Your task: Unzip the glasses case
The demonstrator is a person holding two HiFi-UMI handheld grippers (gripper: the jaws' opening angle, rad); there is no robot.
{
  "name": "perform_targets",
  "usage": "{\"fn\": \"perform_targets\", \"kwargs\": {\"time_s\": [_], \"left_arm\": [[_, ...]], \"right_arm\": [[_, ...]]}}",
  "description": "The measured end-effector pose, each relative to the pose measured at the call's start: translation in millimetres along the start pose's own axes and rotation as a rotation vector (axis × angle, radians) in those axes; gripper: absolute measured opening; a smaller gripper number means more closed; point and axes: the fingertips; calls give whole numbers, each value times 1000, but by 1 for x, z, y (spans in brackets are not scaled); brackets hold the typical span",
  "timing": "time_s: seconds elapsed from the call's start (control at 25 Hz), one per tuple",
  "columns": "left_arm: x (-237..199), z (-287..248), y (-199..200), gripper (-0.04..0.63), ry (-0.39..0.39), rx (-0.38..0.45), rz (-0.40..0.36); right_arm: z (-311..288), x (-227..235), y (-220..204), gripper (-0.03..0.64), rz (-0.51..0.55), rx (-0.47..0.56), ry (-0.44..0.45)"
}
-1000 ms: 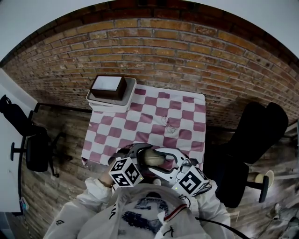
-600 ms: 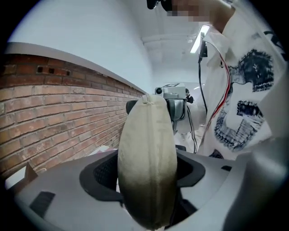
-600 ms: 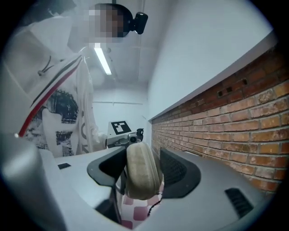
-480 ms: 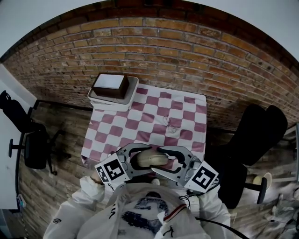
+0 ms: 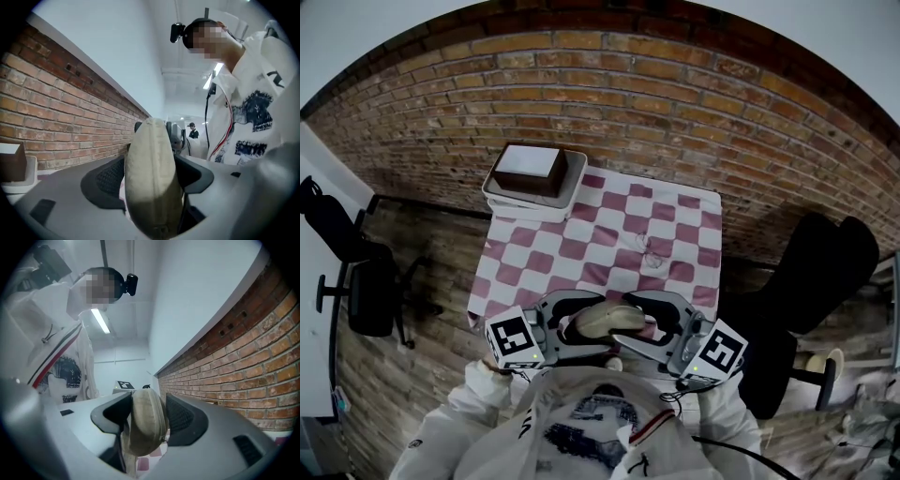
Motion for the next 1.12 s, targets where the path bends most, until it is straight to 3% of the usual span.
{"fn": "perform_targets", "kwargs": {"time_s": [0.56, 0.8, 1.12], "left_arm": [[-22, 35, 16, 324, -34, 127, 111], [-32, 45, 14, 324, -63, 127, 120], [-50, 65, 6, 308, -80, 84, 77]], "right_arm": [[-52, 6, 19, 236, -76, 100, -10], [-69, 11, 20, 233, -87, 120, -51], [-92, 16, 15, 235, -51, 128, -123]]}}
Point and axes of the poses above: the fingertips, and each gripper's own axes: z backward along the fingers, x to its right, y out of its top, and after that the axes turned 11 degrees about -z, right-handed
